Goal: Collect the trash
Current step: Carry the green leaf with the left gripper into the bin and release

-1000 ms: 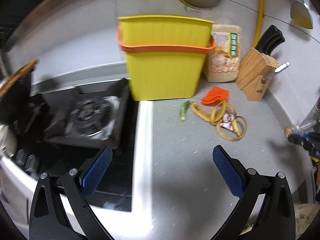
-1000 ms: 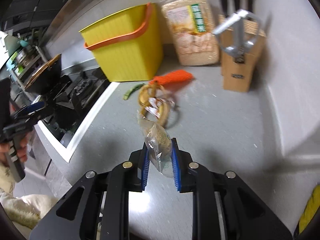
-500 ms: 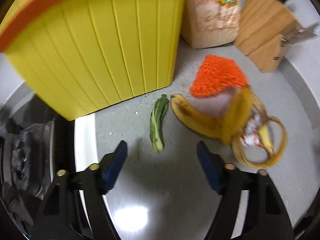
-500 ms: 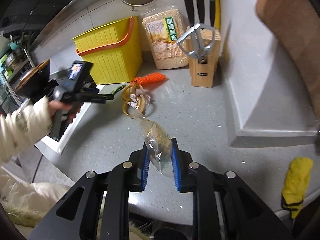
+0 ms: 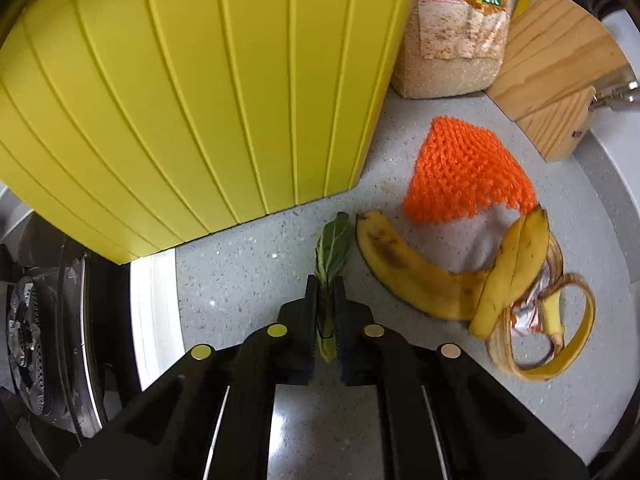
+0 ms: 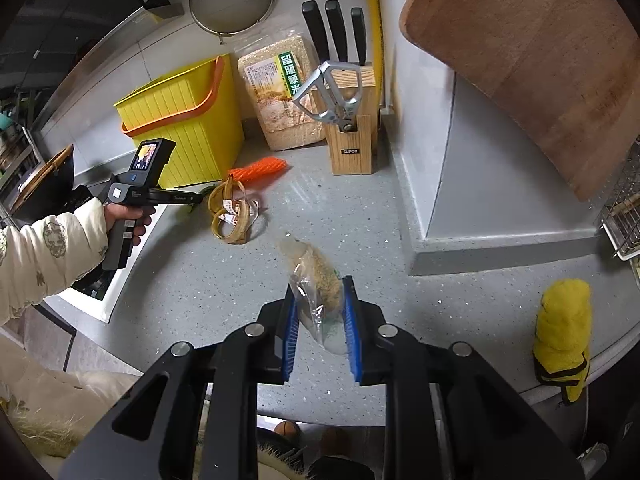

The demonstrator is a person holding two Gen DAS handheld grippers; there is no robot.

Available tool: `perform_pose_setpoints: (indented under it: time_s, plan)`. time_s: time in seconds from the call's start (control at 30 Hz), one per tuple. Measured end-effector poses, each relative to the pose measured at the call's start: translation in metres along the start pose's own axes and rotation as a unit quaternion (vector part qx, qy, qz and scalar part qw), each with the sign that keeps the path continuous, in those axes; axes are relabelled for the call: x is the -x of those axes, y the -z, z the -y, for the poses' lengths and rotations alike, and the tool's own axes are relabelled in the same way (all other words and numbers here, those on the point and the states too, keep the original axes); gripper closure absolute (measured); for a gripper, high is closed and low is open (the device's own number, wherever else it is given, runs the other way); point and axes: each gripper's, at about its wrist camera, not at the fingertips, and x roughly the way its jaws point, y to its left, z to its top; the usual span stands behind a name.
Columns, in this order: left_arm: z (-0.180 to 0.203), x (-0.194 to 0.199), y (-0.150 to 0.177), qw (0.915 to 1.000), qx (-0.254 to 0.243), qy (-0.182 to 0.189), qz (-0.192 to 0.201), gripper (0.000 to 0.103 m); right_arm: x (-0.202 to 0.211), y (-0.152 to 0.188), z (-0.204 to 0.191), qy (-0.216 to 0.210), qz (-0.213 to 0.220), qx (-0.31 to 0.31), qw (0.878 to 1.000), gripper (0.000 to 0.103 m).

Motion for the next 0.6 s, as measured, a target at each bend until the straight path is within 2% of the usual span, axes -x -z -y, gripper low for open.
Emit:
perform_pose_setpoints:
  time_s: [0.07, 0.13, 0.2, 0.3, 0.47, 0.6]
  plan:
    - [0.003, 0.009, 0.008, 0.9999, -0.006, -0.007, 0.007, 0.096, -0.002, -0.002, -0.002, -0.004, 0.000, 0.003, 1.000, 0.084]
    - [0.009, 0.028, 0.013, 0.9991, -0.014, -0.023, 0.035, 0.096, -0.005, -0.004, -0.004, -0.009, 0.000, 0.006, 1.000, 0.084]
    - [0.019, 0.069, 0.022, 0.9941, -0.027, -0.046, 0.095, 0.096, -0.009, -0.006, -0.008, -0.017, -0.001, 0.010, 1.000, 0.084]
    - [0.027, 0.126, 0.032, 0.9852, -0.026, -0.051, 0.161, 0.096, -0.017, -0.011, -0.016, -0.032, -0.006, 0.018, 0.999, 0.084]
    - [0.027, 0.193, 0.034, 0.9725, -0.018, -0.056, 0.225, 0.096, -0.030, -0.019, -0.034, -0.063, -0.009, 0.044, 0.997, 0.084]
    - [0.014, 0.229, 0.010, 0.9616, -0.006, -0.074, 0.264, 0.096, -0.034, -0.023, -0.045, -0.080, -0.006, 0.059, 0.995, 0.084]
